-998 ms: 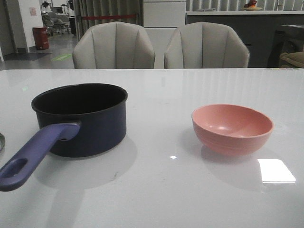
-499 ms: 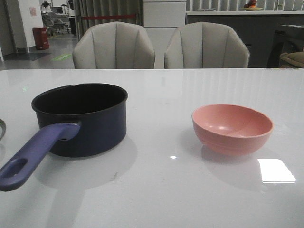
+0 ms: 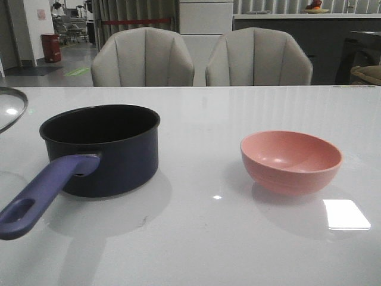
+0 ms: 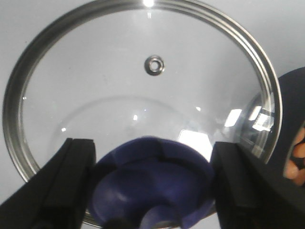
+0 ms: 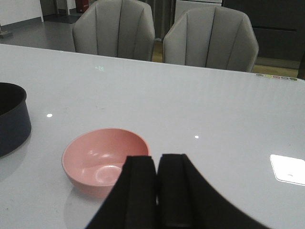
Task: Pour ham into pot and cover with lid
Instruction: 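Lift the glass lid and lower it onto the pot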
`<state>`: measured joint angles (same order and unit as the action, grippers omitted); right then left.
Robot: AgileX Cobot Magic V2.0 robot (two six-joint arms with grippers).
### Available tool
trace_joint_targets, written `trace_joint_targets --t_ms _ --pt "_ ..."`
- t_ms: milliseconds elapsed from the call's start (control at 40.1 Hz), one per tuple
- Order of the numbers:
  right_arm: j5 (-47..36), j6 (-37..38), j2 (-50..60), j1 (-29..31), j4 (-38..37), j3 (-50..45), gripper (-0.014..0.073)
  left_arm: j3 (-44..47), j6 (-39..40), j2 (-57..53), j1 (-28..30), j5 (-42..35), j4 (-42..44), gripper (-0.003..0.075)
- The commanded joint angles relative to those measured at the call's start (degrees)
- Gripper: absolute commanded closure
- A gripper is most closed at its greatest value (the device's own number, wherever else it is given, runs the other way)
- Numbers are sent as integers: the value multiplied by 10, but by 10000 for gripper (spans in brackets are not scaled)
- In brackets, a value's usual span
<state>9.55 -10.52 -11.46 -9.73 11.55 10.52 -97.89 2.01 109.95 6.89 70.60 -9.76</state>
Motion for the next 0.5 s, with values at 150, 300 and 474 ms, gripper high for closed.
trace_joint_targets --t_ms 150,300,474 --pt "-49 -6 -5 0 0 16 447 -77 -15 -44 -59 22 -25 426" --pt "-49 -6 -5 0 0 16 447 -102 -16 -44 -123 22 -24 428" --pt "-49 -6 -5 0 0 16 447 -108 -45 -38 -196 22 -1 429"
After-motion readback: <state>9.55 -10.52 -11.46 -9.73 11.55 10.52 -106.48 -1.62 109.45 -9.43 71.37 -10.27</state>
